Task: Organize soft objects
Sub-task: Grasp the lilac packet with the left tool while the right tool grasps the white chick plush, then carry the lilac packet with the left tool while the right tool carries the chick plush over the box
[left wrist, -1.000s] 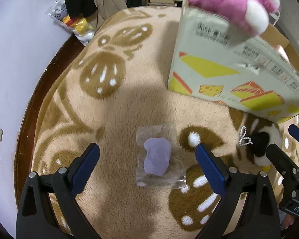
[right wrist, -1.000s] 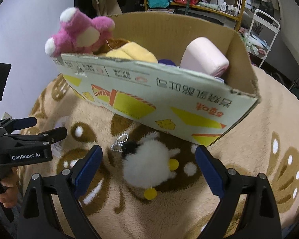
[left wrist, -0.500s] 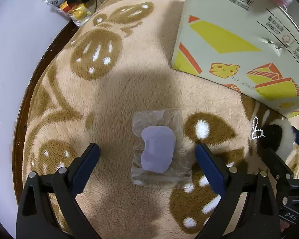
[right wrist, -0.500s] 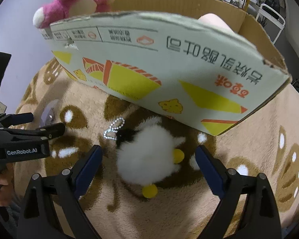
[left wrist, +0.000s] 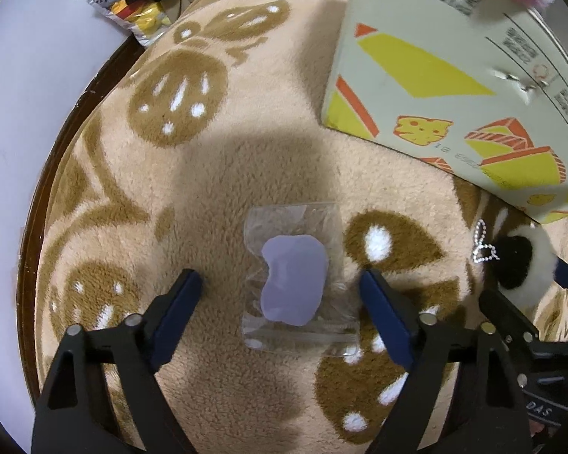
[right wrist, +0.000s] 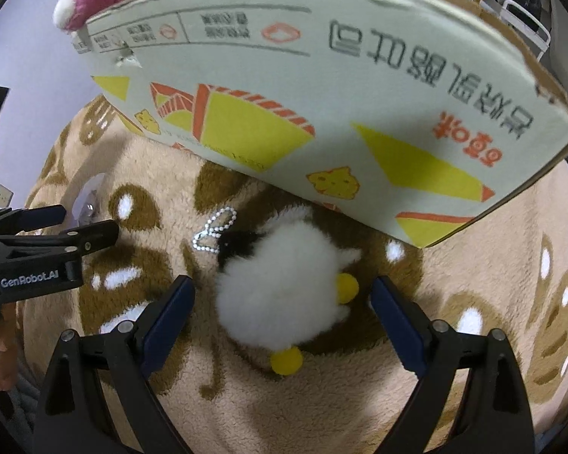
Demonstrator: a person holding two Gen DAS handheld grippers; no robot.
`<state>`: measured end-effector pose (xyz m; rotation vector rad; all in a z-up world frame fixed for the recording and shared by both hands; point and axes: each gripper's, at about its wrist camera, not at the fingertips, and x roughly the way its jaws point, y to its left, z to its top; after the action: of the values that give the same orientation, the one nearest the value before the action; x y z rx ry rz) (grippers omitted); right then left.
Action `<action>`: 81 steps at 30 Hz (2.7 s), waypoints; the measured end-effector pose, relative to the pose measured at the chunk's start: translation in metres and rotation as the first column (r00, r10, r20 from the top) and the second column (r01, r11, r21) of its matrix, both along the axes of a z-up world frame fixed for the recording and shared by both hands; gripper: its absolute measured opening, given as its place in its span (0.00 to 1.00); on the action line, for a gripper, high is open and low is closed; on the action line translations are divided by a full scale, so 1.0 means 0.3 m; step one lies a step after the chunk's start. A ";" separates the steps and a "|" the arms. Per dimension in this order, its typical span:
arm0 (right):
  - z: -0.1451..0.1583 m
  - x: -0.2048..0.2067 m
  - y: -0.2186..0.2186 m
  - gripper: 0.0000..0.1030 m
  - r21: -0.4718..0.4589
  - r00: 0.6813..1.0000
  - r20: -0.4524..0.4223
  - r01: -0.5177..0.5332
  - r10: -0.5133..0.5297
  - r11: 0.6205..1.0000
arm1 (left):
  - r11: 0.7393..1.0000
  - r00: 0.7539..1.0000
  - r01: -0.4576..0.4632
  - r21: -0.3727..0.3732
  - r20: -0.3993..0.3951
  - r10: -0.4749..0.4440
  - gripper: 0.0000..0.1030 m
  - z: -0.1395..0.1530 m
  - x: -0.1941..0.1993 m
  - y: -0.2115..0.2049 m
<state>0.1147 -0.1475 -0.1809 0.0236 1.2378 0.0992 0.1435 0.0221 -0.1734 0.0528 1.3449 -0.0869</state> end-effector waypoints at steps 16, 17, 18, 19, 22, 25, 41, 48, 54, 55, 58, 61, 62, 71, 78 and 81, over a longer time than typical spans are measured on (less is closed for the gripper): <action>-0.030 0.027 -0.050 0.89 -0.005 1.000 0.000 0.008 -0.008 1.000 | 0.999 1.000 0.026 -0.033 -0.017 -0.026 0.53 0.021 -0.021 -0.022; -0.034 0.020 -0.054 0.88 -0.010 1.000 0.000 0.005 -0.005 1.000 | 0.999 1.000 0.024 -0.033 -0.019 -0.025 0.52 0.026 -0.025 -0.029; -0.033 0.020 -0.050 0.87 -0.015 1.000 -0.001 0.004 -0.004 1.000 | 0.999 0.999 0.027 -0.029 -0.020 -0.028 0.52 0.031 -0.029 -0.032; -0.039 0.014 -0.045 0.84 -0.019 1.000 -0.001 0.004 -0.004 1.000 | 0.999 0.999 0.034 -0.026 -0.023 -0.035 0.52 0.032 -0.031 -0.036; -0.043 0.009 -0.040 0.76 -0.026 1.000 0.002 0.000 0.000 1.000 | 0.999 0.998 0.052 -0.015 -0.020 -0.052 0.51 0.035 -0.044 -0.050; -0.038 0.012 -0.040 0.69 -0.019 1.000 0.005 0.007 -0.007 1.000 | 0.998 0.998 0.056 -0.022 -0.019 -0.057 0.51 0.039 -0.054 -0.059; -0.025 -0.015 -0.064 0.31 0.012 0.999 -0.034 0.039 -0.039 0.999 | 0.992 0.992 0.125 0.004 0.022 -0.125 0.51 0.084 -0.148 -0.113; -0.005 -0.032 -0.092 0.13 0.059 0.999 -0.033 0.045 -0.043 0.997 | 0.989 0.988 0.146 0.006 0.048 -0.146 0.51 0.116 -0.185 -0.141; 0.042 -0.063 -0.081 0.12 0.080 0.999 0.007 0.034 -0.034 0.996 | 0.992 0.990 0.127 0.009 0.058 -0.127 0.51 0.130 -0.200 -0.129; 0.053 -0.078 -0.078 0.12 0.085 0.999 0.012 0.034 -0.035 0.996 | 0.993 0.991 0.122 0.009 0.059 -0.122 0.51 0.134 -0.203 -0.125; 0.087 -0.094 -0.093 0.12 0.103 0.999 0.028 0.033 -0.036 0.994 | 0.994 0.992 0.110 0.006 0.069 -0.110 0.51 0.151 -0.204 -0.116; 0.132 -0.123 -0.100 0.12 0.120 0.998 0.056 0.018 -0.025 0.993 | 0.995 0.991 0.094 0.023 0.091 -0.095 0.51 0.170 -0.203 -0.099; 0.150 -0.130 -0.101 0.12 0.116 0.997 0.069 0.007 -0.015 0.993 | 0.996 0.990 0.092 0.023 0.101 -0.093 0.51 0.174 -0.202 -0.096; 0.302 -0.171 -0.184 0.12 0.123 0.984 0.177 0.010 -0.032 0.992 | 0.992 0.958 0.117 -0.038 0.269 -0.103 0.51 0.313 -0.264 -0.087; 0.423 -0.199 -0.203 0.12 0.165 0.958 0.278 0.030 -0.075 0.986 | 0.986 0.877 0.168 -0.017 0.458 -0.141 0.51 0.465 -0.307 -0.128; 0.473 -0.194 -0.234 0.12 0.178 0.949 0.300 0.050 -0.103 0.983 | 0.983 0.843 0.185 -0.002 0.514 -0.158 0.51 0.521 -0.321 -0.143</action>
<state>0.0566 -0.2178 -0.0389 0.1968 0.9120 0.1348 0.0471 -0.0207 -0.0172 0.1435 0.7973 -0.2431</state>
